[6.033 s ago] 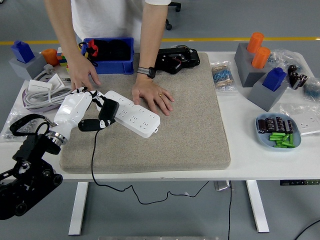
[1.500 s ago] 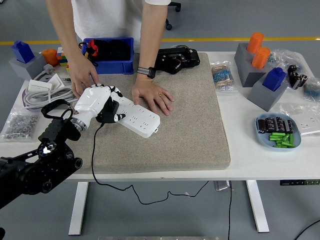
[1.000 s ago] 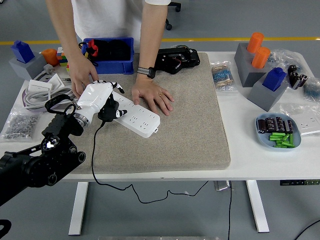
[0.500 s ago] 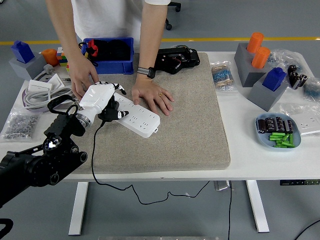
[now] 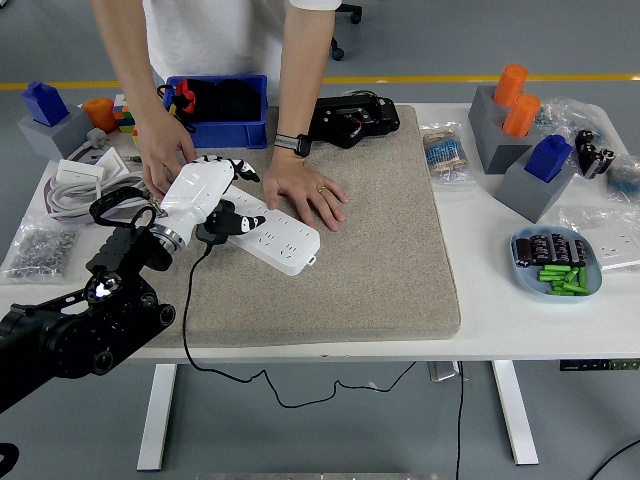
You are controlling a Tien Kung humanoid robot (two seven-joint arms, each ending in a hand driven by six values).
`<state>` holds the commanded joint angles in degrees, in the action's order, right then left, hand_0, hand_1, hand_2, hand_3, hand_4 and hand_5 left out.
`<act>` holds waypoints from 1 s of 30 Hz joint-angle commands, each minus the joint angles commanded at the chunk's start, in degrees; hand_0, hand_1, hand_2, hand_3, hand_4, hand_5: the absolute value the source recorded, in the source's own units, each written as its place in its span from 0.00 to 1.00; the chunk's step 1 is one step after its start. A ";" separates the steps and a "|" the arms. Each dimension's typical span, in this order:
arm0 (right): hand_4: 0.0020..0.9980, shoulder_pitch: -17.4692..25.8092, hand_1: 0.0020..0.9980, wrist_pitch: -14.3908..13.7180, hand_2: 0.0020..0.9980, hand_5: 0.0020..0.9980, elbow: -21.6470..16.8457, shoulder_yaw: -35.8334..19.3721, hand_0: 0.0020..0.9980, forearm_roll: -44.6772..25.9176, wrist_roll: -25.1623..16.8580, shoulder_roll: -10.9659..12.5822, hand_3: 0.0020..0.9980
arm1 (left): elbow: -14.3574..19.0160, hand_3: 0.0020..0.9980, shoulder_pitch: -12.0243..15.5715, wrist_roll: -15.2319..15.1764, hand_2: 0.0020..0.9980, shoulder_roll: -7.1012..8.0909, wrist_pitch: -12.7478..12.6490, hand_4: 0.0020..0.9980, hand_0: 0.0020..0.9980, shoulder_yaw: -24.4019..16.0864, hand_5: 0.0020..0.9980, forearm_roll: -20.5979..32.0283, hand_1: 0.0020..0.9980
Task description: Press the white button,pick up the black plug,place it near the board,insert it into the board
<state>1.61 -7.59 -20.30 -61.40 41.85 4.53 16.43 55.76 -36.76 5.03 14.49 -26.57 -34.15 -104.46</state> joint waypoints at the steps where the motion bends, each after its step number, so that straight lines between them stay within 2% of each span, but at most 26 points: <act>1: 0.64 0.04 0.61 0.00 0.62 0.33 0.00 -0.04 0.70 0.01 0.00 -0.02 0.60 | 0.53 0.61 0.14 0.42 0.64 0.16 0.21 0.91 0.83 -0.08 0.24 -0.12 0.65; 7: 0.64 0.26 0.61 0.04 0.62 0.33 0.14 -0.43 0.70 0.09 0.03 -0.20 0.60 | 4.92 0.61 1.86 1.46 0.64 1.47 0.44 0.91 0.83 -1.74 0.24 -0.91 0.65; 10: 0.64 0.33 0.61 0.04 0.62 0.33 0.14 -0.70 0.70 0.18 0.02 -0.30 0.60 | 8.41 0.61 4.18 1.22 0.64 3.09 -0.40 0.91 0.83 -3.89 0.24 -1.95 0.65; 12: 0.64 0.36 0.61 0.02 0.62 0.33 0.10 -0.86 0.69 0.23 0.00 -0.31 0.60 | 9.56 0.61 5.71 1.18 0.64 4.15 -0.75 0.91 0.83 -4.97 0.24 -2.61 0.65; 16: 0.64 0.45 0.61 0.02 0.62 0.33 0.14 -1.02 0.69 0.37 -0.01 -0.33 0.60 | 9.69 0.61 8.45 1.24 0.64 6.05 -0.89 0.91 0.83 -6.14 0.24 -3.73 0.65; 19: 0.64 0.55 0.61 0.02 0.62 0.33 0.09 -1.15 0.69 0.40 -0.04 -0.40 0.60 | 8.98 0.64 9.93 1.07 0.65 6.79 -0.97 0.91 0.83 -6.01 0.24 -3.98 0.65; 23: 0.64 0.59 0.61 0.01 0.62 0.33 0.05 -1.14 0.69 0.42 -0.07 -0.45 0.60 | 8.16 0.64 10.64 0.90 0.65 6.63 -1.22 0.91 0.83 -5.91 0.24 -5.11 0.65; 24: 0.64 0.57 0.61 0.00 0.62 0.33 0.03 -1.12 0.69 0.42 -0.09 -0.44 0.60 | 7.95 0.66 10.67 0.94 0.68 6.49 -1.27 0.91 0.83 -5.98 0.24 -5.68 0.69; 29: 0.64 0.39 0.61 -0.06 0.62 0.33 -0.08 -1.04 0.69 0.45 -0.17 -0.34 0.60 | 7.35 0.66 10.57 1.40 0.68 6.38 -1.49 0.91 0.83 -6.13 0.24 -9.12 0.69; 30: 0.64 0.38 0.61 -0.10 0.62 0.32 -0.09 -1.10 0.69 0.47 -0.22 -0.35 0.60 | 7.27 0.70 10.57 1.46 0.74 6.43 -1.52 0.91 0.83 -6.10 0.24 -9.55 0.75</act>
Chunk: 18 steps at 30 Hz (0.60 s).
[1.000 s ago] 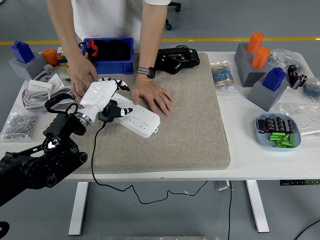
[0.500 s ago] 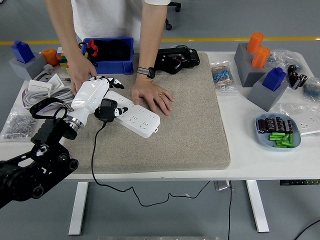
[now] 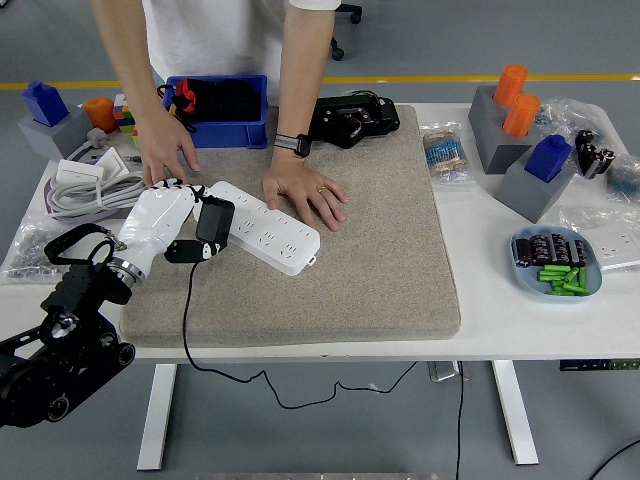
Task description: Press the white button,pick up the black plug,place it near the board,insert it into the board
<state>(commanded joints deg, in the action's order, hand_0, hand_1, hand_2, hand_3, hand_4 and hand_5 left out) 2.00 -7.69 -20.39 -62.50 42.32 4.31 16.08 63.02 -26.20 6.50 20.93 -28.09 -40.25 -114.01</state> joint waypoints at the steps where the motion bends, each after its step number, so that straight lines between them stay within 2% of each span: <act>1: 0.64 0.01 0.61 -0.02 0.62 0.32 -0.01 -0.01 0.69 -0.04 -0.04 -0.01 0.60 | -0.08 0.70 -0.01 0.19 0.74 0.03 0.09 0.91 0.83 0.05 0.24 -0.64 0.75; 18: 0.65 -0.13 0.61 -0.29 0.62 0.33 0.07 0.05 0.69 -0.16 -0.37 -0.03 0.60 | -2.21 0.71 -1.74 0.45 0.73 -1.12 0.54 0.91 0.83 2.01 0.26 -1.80 0.75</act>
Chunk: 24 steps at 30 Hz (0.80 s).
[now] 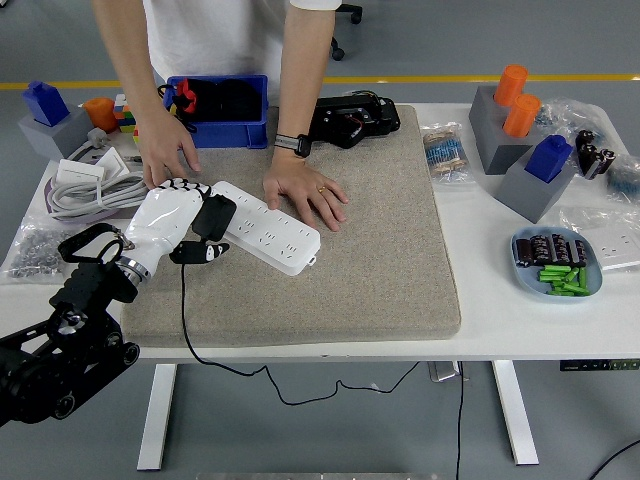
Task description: Press the white button,pick up the black plug,place it near the board,insert it into the board
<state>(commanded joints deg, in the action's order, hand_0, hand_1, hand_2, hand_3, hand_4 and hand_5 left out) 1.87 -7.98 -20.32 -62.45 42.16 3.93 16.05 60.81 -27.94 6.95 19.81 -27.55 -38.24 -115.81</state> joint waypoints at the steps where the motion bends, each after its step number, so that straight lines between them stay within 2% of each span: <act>1: 0.65 0.02 0.61 -0.01 0.62 0.33 0.02 0.02 0.69 0.00 -0.01 0.00 0.60 | -0.10 0.71 -0.09 -0.04 0.73 -0.04 0.00 0.91 0.83 0.10 0.26 0.11 0.75; 9: 0.65 -0.04 0.61 -0.13 0.62 0.33 0.00 0.07 0.69 -0.06 -0.20 0.04 0.60 | -0.57 0.70 -0.83 -0.19 0.73 -0.42 0.04 0.91 0.83 0.88 0.26 0.50 0.75; 24: 0.65 -0.34 0.60 -0.27 0.62 0.33 -0.02 0.88 0.69 -0.29 -0.32 0.44 0.60 | -5.85 0.70 -4.22 -0.44 0.73 -2.86 0.78 0.91 0.83 2.79 0.26 3.37 0.74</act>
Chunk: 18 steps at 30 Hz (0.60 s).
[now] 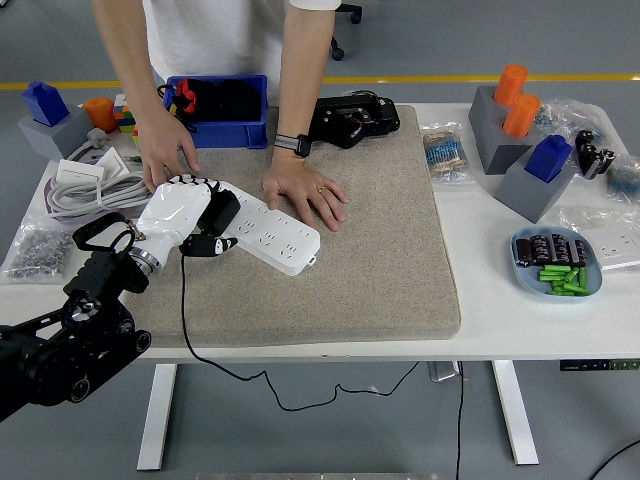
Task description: Press the white button,pick up the black plug,place it near the board,insert it into the board
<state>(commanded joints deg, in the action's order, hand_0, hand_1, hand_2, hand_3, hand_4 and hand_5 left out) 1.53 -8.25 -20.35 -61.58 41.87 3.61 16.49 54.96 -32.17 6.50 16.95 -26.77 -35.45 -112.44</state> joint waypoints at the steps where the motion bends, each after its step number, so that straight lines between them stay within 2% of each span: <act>1: 0.65 0.00 0.60 0.00 0.62 0.33 -0.02 0.07 0.69 -0.01 0.00 0.04 0.60 | -0.36 0.70 -0.16 -0.05 0.73 -0.17 0.02 0.91 0.83 0.14 0.26 0.26 0.74; 18: 0.65 0.22 0.60 -0.01 0.62 0.33 -0.02 0.23 0.69 -0.04 0.01 0.08 0.60 | -2.86 0.70 -0.81 -0.21 0.73 -1.24 0.98 0.91 0.83 1.53 0.27 4.02 0.74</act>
<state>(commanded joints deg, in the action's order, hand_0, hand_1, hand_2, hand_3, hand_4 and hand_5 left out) 1.75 -8.26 -20.37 -61.35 41.83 3.62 16.57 52.10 -32.98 6.29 15.71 -25.80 -33.91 -108.42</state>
